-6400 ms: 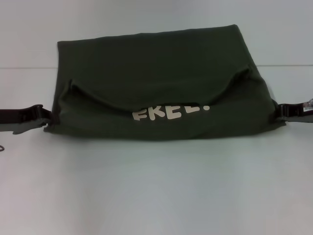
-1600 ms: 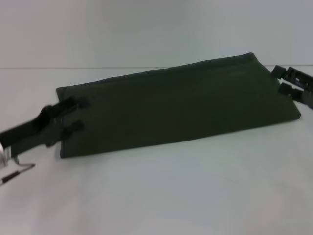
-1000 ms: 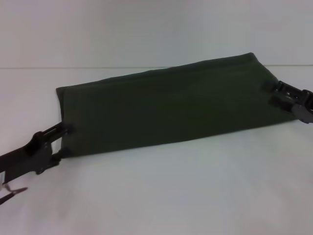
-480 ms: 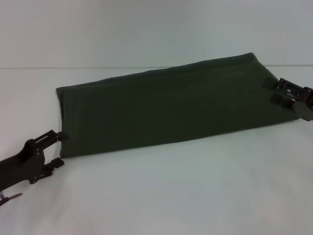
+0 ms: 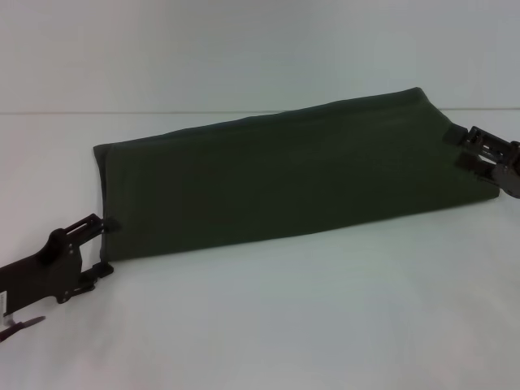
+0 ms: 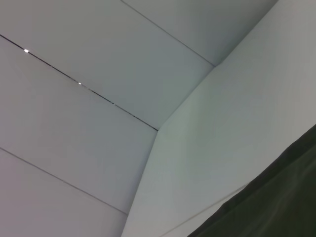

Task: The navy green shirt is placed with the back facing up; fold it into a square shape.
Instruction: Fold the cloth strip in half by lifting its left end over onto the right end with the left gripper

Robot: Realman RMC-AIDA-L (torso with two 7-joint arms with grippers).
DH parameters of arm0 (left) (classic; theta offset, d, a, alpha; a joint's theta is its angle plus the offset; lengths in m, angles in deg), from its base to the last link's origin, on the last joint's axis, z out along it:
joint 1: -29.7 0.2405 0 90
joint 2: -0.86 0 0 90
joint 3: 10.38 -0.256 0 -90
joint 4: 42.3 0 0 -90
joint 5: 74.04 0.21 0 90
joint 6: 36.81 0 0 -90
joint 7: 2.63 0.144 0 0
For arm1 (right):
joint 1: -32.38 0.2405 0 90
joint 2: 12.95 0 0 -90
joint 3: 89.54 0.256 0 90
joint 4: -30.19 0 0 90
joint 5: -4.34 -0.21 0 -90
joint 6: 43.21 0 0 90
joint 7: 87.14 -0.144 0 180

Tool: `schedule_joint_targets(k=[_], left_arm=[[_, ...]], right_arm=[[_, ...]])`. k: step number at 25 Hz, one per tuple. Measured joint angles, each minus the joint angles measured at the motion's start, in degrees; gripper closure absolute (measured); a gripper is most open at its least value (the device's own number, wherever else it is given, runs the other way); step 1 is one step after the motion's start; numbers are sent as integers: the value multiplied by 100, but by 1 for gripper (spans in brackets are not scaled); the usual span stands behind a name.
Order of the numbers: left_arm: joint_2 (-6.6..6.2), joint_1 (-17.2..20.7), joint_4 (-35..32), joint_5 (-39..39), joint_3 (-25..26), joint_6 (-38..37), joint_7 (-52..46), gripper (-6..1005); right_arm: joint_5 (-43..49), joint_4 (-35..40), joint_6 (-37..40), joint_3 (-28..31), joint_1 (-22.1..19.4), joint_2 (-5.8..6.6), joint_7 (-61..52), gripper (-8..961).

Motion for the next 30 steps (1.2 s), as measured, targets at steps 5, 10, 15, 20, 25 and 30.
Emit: schedule_joint_targets(k=[5,10,15,20,25,30], left_arm=[[-9,-125,121,7,-80,191,-2,124],[-8,-303,243,-5,-217,419,27,125],[4,-483,381,-21,-301,652,104,125],[54,-673,523,-56,-271,879,324,147],[103,-799,622,-87,-238,1030,489,185],[168,-708,571,-230,-226,987,700,222]], right_arm=[[8,0,-79,0,12,-2,8,26],[17,-4,-109,-2,-12,-5,8,25],[1,-8,-113,-3,-34,-6,7,25],[-2,-52,-121,3,-21,-1,6,25],[-6,-75,-113,13,7,4,6,26],[-8,-75,-100,47,5,-10,5,26]])
